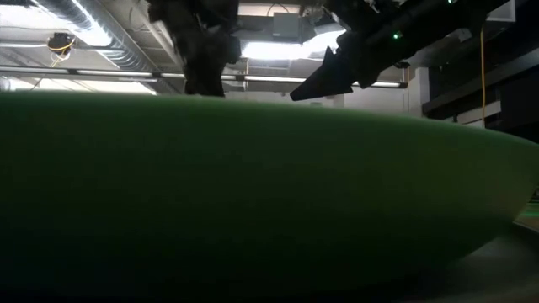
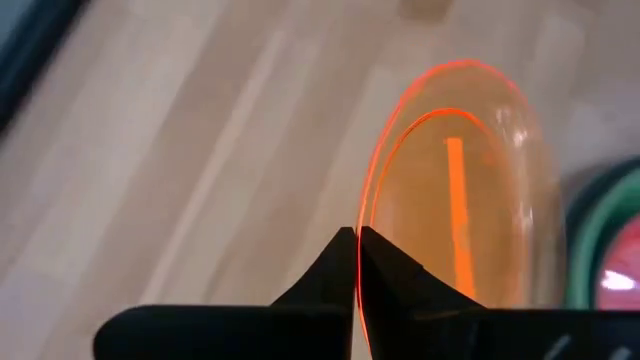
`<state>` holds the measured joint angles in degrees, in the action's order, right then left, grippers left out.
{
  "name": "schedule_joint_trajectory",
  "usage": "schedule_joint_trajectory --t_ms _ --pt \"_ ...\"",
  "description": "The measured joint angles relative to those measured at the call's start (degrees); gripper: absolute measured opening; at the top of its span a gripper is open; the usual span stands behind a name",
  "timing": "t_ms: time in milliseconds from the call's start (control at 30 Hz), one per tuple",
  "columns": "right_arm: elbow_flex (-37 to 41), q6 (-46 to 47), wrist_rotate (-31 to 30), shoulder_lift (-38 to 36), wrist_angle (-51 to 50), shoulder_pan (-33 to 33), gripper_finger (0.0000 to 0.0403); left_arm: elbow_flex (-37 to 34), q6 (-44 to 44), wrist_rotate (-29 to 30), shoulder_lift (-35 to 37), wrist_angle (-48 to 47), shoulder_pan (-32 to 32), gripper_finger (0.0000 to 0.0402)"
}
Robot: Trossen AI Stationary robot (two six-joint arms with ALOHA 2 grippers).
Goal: Stack plastic plates
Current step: Stack the orange plate on top of the pink plate
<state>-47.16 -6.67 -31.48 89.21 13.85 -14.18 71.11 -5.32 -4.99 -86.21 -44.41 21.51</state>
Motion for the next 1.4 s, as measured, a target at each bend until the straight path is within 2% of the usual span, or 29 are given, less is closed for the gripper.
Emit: schedule_joint_trajectory --t_ms 233,567,833,1167,1400 --pt "0.0 -1.0 -1.5 -1.0 0.0 -1.2 0.0122 0.0 -4.1 -0.6 1.8 -4.5 -7.5 0.0003" --pt "-0.1 -1.1 -2.0 -1.0 0.1 -1.3 0.0122 0.0 -7.4 -0.2 1.5 -2.5 -20.6 0.0004" --pt "-0.1 -1.1 -2.0 -1.0 0.0 -1.3 0.0122 0.0 -9.6 2.6 -2.3 2.6 -28.8 0.0004" --pt "-0.1 -1.2 -2.0 -1.0 -0.4 -1.3 0.0122 0.0 -9.6 3.0 -10.6 9.4 -35.0 0.0005" --pt "-0.1 -1.2 -2.0 -1.0 -0.4 -1.3 0.0122 0.0 -9.1 6.0 -15.8 10.4 -35.6 0.0005"
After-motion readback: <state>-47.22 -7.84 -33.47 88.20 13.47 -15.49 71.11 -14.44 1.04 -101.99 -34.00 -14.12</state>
